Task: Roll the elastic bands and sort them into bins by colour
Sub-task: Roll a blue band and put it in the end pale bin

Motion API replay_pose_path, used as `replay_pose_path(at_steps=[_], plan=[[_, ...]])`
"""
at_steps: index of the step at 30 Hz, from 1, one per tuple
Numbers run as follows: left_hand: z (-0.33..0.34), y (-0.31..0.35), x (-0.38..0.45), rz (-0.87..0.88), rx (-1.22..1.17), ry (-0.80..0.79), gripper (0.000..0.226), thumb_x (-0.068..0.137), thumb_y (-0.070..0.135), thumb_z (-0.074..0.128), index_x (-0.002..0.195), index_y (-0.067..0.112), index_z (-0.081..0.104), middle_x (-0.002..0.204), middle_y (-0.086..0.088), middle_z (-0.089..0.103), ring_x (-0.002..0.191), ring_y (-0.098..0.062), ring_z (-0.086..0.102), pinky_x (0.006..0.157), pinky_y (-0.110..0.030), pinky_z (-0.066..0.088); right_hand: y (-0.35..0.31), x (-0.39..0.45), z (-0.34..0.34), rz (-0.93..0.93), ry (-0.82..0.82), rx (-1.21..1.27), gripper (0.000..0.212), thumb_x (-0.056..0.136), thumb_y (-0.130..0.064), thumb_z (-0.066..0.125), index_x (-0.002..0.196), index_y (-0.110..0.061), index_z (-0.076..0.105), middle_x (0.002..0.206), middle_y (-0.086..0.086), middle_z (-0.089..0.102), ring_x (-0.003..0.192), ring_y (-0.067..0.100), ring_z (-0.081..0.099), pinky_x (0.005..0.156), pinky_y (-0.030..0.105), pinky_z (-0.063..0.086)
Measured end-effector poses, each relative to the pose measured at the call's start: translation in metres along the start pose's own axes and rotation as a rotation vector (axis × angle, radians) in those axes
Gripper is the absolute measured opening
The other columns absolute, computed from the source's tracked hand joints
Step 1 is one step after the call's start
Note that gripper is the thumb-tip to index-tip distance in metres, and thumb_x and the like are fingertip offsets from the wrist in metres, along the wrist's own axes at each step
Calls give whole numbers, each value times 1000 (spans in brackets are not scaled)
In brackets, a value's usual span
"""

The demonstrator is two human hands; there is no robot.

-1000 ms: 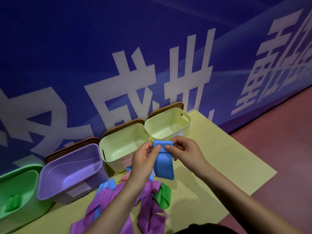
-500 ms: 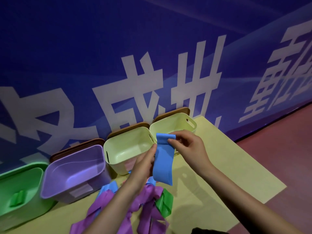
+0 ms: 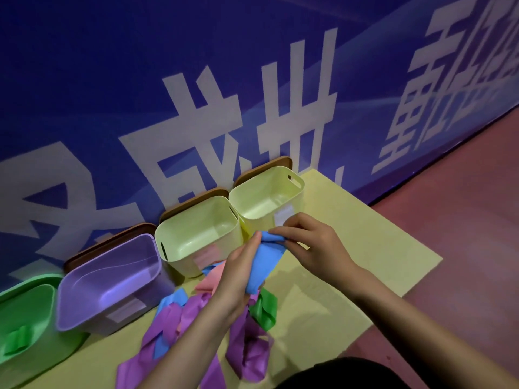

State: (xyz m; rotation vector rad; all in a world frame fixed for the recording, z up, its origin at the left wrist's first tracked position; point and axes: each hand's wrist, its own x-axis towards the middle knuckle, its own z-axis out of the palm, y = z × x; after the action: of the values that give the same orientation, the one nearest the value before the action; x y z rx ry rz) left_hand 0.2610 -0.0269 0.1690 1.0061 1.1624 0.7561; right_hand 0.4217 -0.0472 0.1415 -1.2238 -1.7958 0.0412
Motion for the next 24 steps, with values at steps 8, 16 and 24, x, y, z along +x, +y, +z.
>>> replay_pose_path(at_steps=[8,16,24], plan=[[11,1,-7,57,-52,-113,20,97,24,50,88,12,63,46,7,47,39,-7,40,43,-20,31,-6,-18,-22,88,-87,107,32,95,-16,49,123,-9,64,106,7,59,95,17,59,82,27,48],[26,-10,-4,294,137,-134,21,99,21,48,89,23,65,76,3,66,68,-13,55,60,-22,43,-28,-20,-26,768,42,560,16,93,-8,58,94,6,66,66,10,62,54,9,56,59,19,46],[16,-14,-2,327,169,-75,35,94,34,55,97,-1,62,82,-22,62,71,-15,55,67,-29,44,-33,-16,-15,756,-39,448,9,89,-10,62,85,-3,65,64,11,65,54,9,57,58,22,47]])
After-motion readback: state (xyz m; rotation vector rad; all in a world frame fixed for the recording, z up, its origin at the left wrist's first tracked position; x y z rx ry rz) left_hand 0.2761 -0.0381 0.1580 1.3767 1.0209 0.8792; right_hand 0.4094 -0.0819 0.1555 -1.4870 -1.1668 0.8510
